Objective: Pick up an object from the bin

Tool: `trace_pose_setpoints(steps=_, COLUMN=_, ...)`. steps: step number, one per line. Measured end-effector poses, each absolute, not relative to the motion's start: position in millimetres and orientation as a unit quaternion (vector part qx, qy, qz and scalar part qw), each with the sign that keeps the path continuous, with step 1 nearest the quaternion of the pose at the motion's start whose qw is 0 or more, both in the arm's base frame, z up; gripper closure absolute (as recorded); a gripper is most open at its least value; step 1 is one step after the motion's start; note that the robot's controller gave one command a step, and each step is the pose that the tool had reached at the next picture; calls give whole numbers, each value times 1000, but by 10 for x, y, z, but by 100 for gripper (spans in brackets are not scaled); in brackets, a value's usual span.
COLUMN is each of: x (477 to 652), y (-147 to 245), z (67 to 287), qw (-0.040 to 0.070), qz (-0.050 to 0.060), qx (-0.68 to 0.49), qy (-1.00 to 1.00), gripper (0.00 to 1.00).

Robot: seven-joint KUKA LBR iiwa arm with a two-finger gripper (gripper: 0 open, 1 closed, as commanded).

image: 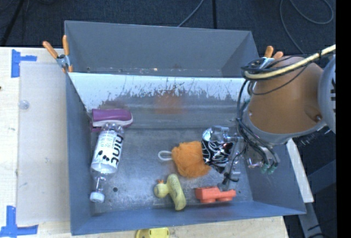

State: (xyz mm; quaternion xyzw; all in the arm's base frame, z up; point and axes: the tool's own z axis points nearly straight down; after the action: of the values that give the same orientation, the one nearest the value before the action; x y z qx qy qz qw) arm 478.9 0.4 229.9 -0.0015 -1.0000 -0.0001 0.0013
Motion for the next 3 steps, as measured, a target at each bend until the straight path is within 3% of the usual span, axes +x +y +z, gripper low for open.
trace_pose_setpoints(steps=1, x=4789, y=4, z=2299, qw=1, qz=0, qx=-1, qy=-1000, gripper=0)
trace_pose_setpoints(steps=2, x=5174, y=100, z=1919, qw=-4, qz=0, qx=-20, qy=-1000, gripper=0)
trace_pose_setpoints(steps=3, x=5359, y=242, z=1300, qw=-1, qz=0, qx=5, qy=-1000, gripper=0)
